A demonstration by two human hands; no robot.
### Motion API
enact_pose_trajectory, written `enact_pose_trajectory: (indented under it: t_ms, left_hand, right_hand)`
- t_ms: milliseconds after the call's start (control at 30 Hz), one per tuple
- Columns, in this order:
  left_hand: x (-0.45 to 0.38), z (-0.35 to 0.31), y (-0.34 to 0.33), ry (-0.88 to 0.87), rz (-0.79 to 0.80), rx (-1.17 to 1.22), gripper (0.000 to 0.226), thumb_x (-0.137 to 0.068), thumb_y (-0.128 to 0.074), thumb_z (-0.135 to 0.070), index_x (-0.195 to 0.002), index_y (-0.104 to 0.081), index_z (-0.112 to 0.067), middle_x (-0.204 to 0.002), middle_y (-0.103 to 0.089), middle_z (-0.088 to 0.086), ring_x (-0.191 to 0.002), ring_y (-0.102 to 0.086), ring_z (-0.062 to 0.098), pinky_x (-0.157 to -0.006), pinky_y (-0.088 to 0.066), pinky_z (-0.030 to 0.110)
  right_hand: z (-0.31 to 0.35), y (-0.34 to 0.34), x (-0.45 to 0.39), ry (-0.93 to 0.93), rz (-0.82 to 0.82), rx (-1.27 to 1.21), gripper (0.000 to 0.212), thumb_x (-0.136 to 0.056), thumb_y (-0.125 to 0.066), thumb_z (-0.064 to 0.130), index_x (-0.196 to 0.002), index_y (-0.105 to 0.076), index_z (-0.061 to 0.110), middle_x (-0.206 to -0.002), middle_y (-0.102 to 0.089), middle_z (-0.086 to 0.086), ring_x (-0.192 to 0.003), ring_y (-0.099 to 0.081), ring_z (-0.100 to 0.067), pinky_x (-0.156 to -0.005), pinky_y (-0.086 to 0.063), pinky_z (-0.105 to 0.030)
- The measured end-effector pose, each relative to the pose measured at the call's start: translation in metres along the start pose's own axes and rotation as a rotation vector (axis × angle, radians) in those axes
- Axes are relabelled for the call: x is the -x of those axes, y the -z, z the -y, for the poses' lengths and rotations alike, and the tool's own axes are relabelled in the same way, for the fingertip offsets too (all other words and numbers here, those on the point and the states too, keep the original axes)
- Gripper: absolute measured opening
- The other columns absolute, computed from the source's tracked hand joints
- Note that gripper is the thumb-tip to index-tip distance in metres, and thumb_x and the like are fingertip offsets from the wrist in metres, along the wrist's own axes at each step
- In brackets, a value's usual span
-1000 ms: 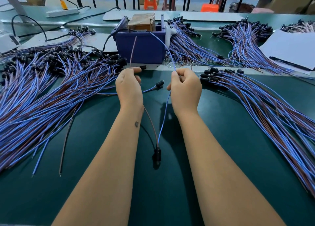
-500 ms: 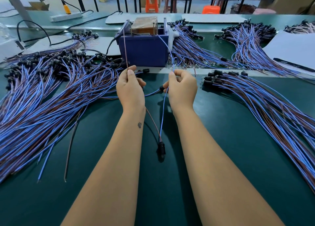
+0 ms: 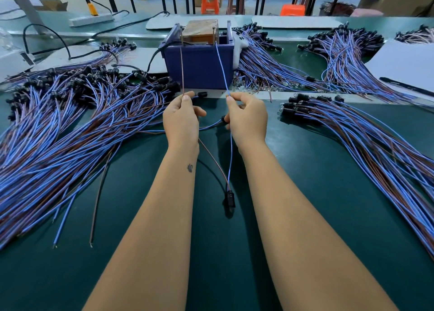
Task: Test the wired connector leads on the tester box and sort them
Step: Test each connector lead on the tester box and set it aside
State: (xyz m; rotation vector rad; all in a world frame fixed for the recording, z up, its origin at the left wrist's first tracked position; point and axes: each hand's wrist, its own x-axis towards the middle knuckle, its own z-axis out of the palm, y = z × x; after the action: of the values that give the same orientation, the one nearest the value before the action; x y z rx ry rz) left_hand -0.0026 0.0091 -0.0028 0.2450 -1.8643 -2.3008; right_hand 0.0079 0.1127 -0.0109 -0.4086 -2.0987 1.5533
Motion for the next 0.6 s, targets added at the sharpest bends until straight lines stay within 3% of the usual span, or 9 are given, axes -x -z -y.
enact_pose_trajectory:
  t_ms: [333,600]
  left_hand:
    - [-0.0019,0.0015,-0.0007,-0.012,0.013,-0.014,0.025,-0.105,-0.04,-0.021,-0.099,-0.064,-0.022,-0.049,-0.058,-0.007,-0.049,-0.04,0.009,-0.045,-0.032,0.017]
    - [-0.0015,0.0012,-0.0005,-0.011,0.015,-0.018,0.025,-0.105,-0.04,-0.022,-0.096,-0.064,-0.024,-0.048,-0.058,-0.007,-0.049,-0.038,0.01,-0.046,-0.033,0.017]
  right_hand:
    - [-0.0028,0.0007,0.0003,0.043,0.016,-0.02,0.016,-0.094,-0.059,0.028,-0.104,-0.071,0.026,-0.061,-0.061,0.002,-0.059,-0.058,-0.019,-0.07,-0.057,-0.048]
    - [-0.0034,0.0013,0.0005,0.045,-0.009,-0.097,0.011,-0.093,-0.06,0.026,-0.098,-0.07,0.028,-0.049,-0.057,0.006,-0.054,-0.056,-0.016,-0.069,-0.056,-0.052]
